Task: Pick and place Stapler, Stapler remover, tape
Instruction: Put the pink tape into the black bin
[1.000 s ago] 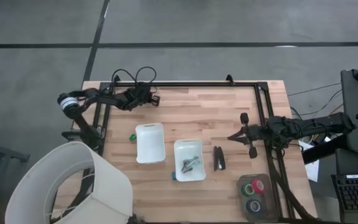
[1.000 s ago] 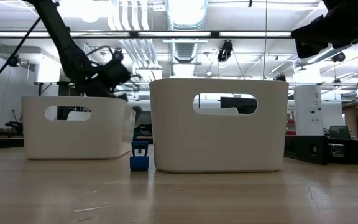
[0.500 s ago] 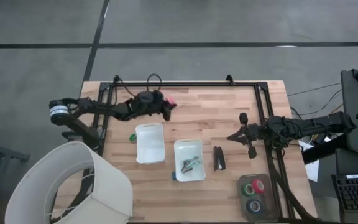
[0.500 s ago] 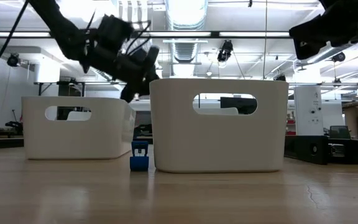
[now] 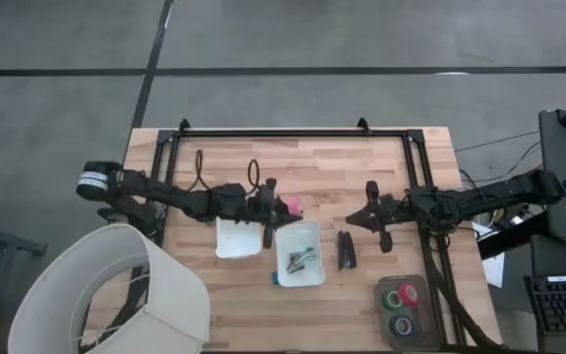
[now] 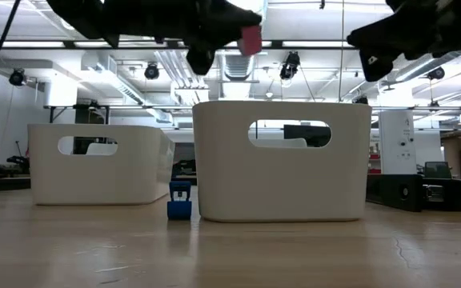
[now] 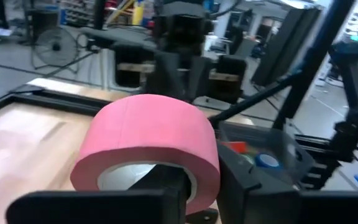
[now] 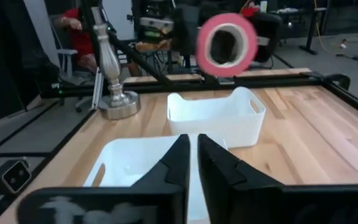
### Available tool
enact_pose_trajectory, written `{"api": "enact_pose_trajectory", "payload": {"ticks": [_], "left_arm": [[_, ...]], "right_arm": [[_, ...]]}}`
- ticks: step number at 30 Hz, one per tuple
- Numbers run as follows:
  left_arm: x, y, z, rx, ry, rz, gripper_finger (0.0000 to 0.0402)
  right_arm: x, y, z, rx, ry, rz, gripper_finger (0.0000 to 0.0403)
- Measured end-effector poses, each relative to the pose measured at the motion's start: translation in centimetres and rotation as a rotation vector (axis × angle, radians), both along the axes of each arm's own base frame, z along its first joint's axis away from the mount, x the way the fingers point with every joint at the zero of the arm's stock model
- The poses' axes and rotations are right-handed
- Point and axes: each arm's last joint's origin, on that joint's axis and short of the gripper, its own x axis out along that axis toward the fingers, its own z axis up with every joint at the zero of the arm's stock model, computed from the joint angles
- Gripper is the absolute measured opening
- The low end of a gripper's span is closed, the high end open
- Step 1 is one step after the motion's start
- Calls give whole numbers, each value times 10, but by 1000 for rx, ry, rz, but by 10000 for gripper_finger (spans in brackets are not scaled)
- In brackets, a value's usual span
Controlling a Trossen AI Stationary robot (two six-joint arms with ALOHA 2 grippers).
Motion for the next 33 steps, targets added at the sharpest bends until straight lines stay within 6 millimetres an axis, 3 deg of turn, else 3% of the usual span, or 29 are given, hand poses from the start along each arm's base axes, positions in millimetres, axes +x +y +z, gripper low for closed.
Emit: {"api": "enact_pose_trajectory", "payload": {"ticks": [8,14,23,33], "left_arm": [[17,-27,-8,23,21,-95,53],[44,-41,-13,13,28,-191,60],[77,-48,-23,16,40,-224,57],[89,-44,-18,50,46,-192,61]], "right_arm": [[19,2,-4,23,-51,-6,115],[26,2,-7,30,-70,-36,159],[28,3,-7,42,-76,-37,189],[28,3,-9,46,-54,-20,196]]}}
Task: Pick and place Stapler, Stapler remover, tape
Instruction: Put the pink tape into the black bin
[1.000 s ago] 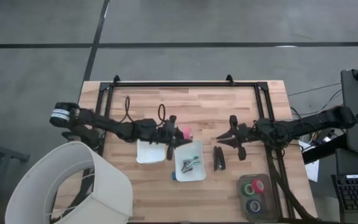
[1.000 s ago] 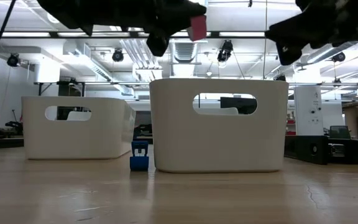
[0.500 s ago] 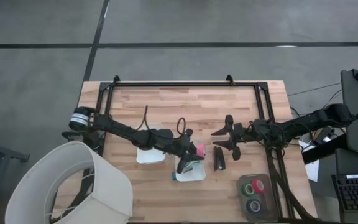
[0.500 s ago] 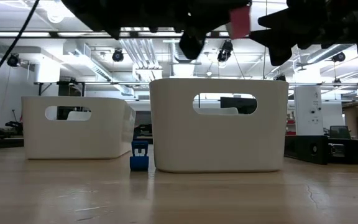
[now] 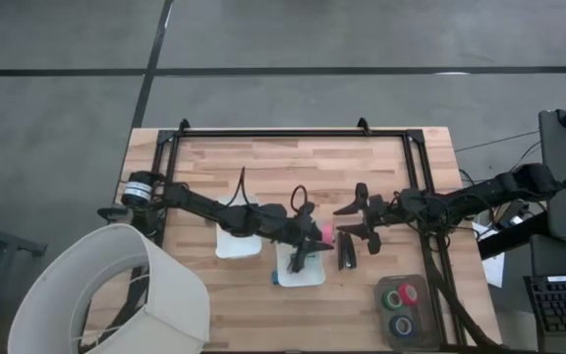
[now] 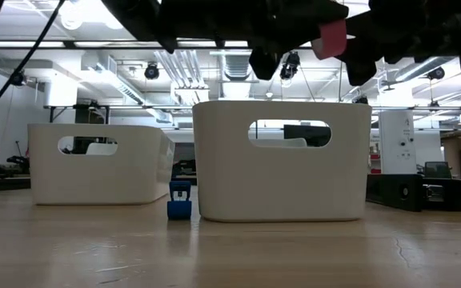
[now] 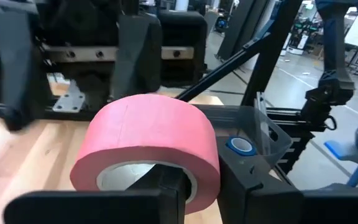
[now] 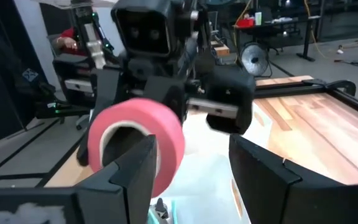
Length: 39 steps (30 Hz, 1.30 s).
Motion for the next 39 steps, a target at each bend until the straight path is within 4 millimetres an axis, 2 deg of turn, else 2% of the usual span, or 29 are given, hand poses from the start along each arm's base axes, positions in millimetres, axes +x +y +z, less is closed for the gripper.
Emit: {"api": "enact_pose_trajectory", "payload": {"ticks": [8,18,23,33,39], "left_arm": [[2,8,3,9,-15,33,63],[2,8,4,5,-22,24,62],[2,8,4,0,-24,25,68],[1,6,4,-7,-26,29,79],[1,6,4,-17,-24,19,108]], "right_arm": [[3,1,-4,-1,19,26,194],[12,2,-10,-1,20,19,185],[17,3,-10,2,31,19,154],[17,3,-8,-14,23,18,39],[15,3,-9,-23,30,24,34]]}}
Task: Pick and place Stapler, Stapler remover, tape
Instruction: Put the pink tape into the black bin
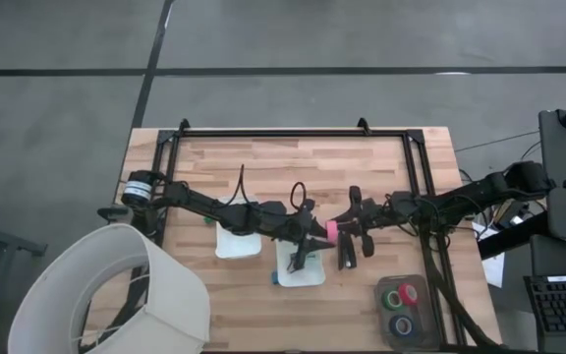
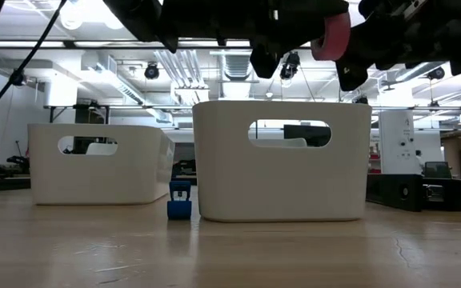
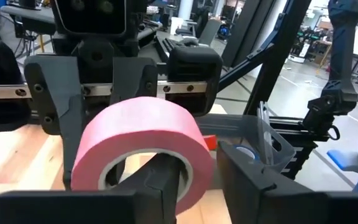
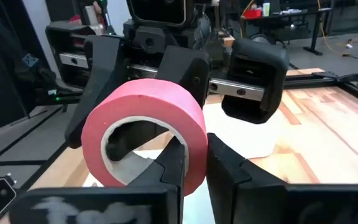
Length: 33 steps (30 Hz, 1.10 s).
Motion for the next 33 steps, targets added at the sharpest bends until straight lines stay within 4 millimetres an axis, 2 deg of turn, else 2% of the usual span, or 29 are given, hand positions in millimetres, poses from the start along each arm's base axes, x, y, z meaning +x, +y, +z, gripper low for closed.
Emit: {"api": "enact_pose_trajectory", "payload": {"ticks": [5,10,13,16,20,28,33], "left_arm": [[0,0,-2,-2,21,-1,130],[-1,0,-5,-3,38,-4,140],[-1,0,-4,-4,33,-4,139],[-1,0,-5,-3,35,-3,138],[-1,0,-4,-3,32,-3,138],[-1,0,-4,3,33,-1,138],[-1,0,-4,7,31,-1,138]], "right_arm": [[-13,-1,11,1,2,8,42],[-37,-4,25,0,-2,23,38],[-53,-4,26,16,47,83,41],[-68,-4,27,97,99,154,44],[-81,-1,17,263,266,189,43],[-96,29,-2,510,623,298,40],[-105,53,0,609,756,377,40]]}}
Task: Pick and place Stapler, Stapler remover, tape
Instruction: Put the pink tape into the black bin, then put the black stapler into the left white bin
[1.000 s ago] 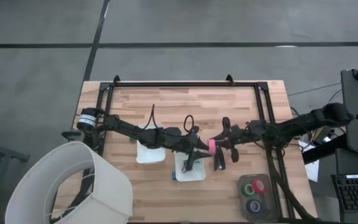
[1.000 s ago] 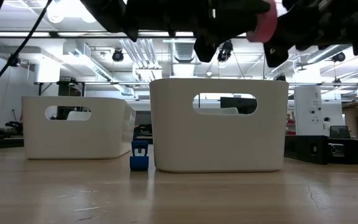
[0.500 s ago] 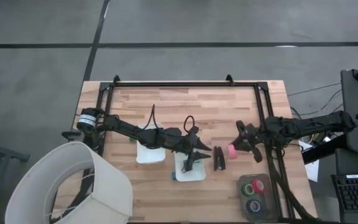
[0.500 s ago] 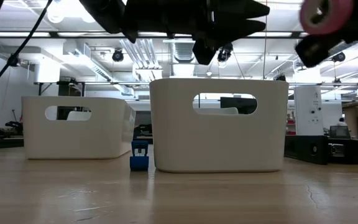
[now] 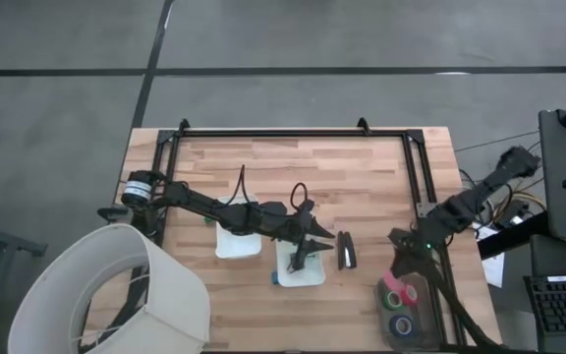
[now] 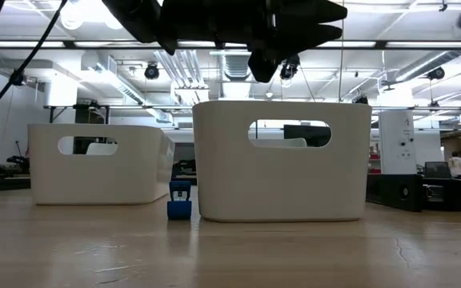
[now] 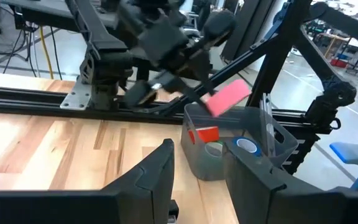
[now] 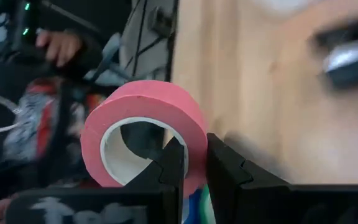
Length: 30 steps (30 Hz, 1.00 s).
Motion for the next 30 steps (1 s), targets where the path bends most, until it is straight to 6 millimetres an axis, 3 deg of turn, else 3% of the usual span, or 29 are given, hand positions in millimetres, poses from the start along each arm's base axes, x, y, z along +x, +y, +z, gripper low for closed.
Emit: {"api": "enact_pose_trajectory", "payload": {"ticks": [9,14,24,30], "left_arm": [[0,0,0,-27,5,17,138],[1,2,1,-66,10,53,138],[1,2,1,-90,15,55,138],[1,2,1,-95,16,56,138]], "right_arm": [[-16,36,-21,-42,372,-41,45],[-16,48,-31,-89,467,-54,70],[-9,59,-24,-149,448,0,131],[-6,62,-4,-133,331,42,140]]}}
